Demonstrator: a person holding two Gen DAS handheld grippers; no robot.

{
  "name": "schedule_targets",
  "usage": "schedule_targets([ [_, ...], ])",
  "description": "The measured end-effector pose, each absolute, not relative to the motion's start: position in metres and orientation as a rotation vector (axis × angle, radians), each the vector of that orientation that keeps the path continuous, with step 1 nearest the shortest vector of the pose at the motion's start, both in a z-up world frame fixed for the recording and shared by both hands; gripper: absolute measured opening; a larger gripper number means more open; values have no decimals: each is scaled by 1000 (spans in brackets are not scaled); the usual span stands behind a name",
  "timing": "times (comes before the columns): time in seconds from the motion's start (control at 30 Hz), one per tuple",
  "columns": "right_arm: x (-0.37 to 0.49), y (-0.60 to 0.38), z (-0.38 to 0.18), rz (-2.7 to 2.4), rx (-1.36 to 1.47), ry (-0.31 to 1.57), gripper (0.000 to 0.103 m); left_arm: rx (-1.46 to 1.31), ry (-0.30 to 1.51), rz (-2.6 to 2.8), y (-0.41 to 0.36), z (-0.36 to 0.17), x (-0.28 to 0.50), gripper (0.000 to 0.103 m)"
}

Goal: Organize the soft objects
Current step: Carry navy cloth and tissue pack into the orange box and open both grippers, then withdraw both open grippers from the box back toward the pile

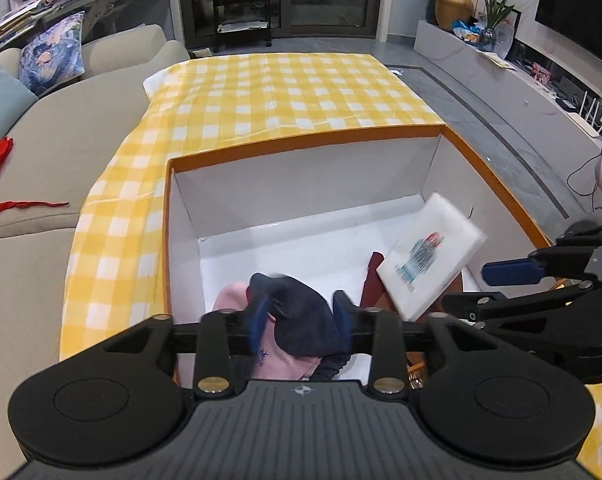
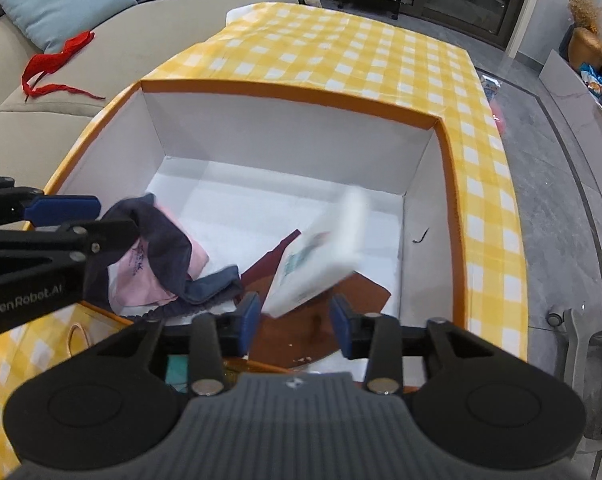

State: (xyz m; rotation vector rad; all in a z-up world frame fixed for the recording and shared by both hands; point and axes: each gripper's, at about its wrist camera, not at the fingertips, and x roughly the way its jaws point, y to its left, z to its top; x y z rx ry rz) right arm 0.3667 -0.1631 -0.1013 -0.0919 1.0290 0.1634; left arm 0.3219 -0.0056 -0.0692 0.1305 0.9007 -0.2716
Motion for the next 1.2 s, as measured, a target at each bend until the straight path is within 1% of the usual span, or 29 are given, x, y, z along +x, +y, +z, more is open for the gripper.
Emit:
schedule_targets([
  [0.03, 365, -163, -99, 163, -92, 1026, 44, 131, 898, -273, -6, -67, 321, 46],
  [0.1, 362, -164, -94, 161, -91, 1018, 48, 126, 890, -274, -5, -63, 318, 52],
  [0.17, 359, -163, -88, 158, -94, 1006, 50, 114, 881, -278, -5, -57, 314, 53],
  [0.3, 348, -161, -74, 162, -108, 976, 54, 104, 857, -279, -2, -46, 305, 54],
  [0.57, 316, -165, -44, 169, -89, 921, 57, 95, 767, -281, 6, -15, 269, 54],
  [0.8, 265, -173, -25, 195, -32, 884, 60, 17, 715, -304, 22, 2, 225, 54],
  [0.97, 227, -180, -25, 224, 37, 873, 60, -12, 717, -311, 37, -1, 194, 54],
  [1.2, 190, -191, -44, 218, 113, 892, 60, -77, 793, -282, 57, -29, 171, 54],
])
